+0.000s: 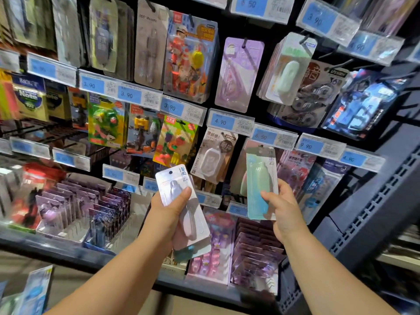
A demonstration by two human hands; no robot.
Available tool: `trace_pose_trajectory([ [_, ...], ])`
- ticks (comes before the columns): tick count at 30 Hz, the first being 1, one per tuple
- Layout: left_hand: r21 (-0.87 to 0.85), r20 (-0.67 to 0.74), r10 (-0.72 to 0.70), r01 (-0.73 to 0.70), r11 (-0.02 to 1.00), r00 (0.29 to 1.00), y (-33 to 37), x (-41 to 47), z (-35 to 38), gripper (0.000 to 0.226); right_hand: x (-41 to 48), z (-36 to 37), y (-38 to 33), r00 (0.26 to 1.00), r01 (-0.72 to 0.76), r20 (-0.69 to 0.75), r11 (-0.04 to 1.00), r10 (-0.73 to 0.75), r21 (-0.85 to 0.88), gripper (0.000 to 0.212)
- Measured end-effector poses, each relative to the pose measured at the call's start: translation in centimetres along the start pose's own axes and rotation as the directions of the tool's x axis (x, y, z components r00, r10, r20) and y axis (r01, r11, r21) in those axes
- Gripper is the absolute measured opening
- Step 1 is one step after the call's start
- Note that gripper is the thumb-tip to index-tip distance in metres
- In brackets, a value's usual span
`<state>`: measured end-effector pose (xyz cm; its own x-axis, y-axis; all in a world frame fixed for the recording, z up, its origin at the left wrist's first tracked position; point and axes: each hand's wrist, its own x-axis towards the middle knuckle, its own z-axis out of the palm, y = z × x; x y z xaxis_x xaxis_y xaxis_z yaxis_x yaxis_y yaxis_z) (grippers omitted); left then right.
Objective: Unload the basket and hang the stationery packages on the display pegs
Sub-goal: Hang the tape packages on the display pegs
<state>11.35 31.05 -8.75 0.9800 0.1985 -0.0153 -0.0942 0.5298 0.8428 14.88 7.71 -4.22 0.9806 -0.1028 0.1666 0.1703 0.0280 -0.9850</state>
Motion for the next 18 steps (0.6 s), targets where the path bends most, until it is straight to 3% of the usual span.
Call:
trace_pose_trajectory([
  [11, 0.018, 0.03, -0.028, 0.027, 0.999, 0.999, -0.6, -0.2, 0.6, 0.015, 0.7, -0.6, 1.4, 1.0, -0.011, 0.001, 0.999, 0.011, -0.045, 0.032],
  [15, 0.046, 0.051, -0.051, 0.049, 0.998, 0.997, -0.5, -0.3, 0.7, 0.039, 1.0, -0.3, 1.3, 1.0, 0.01, -0.012, 0.999, -0.011, -0.049, 0.031],
  [18, 0.041, 0.051, -0.068, 0.066, 0.997, 0.996, -0.6, -0.2, 0.8, 0.04, 1.4, 0.1, 1.2, 1.0, 0.015, -0.024, 0.999, -0.016, -0.048, 0.033],
])
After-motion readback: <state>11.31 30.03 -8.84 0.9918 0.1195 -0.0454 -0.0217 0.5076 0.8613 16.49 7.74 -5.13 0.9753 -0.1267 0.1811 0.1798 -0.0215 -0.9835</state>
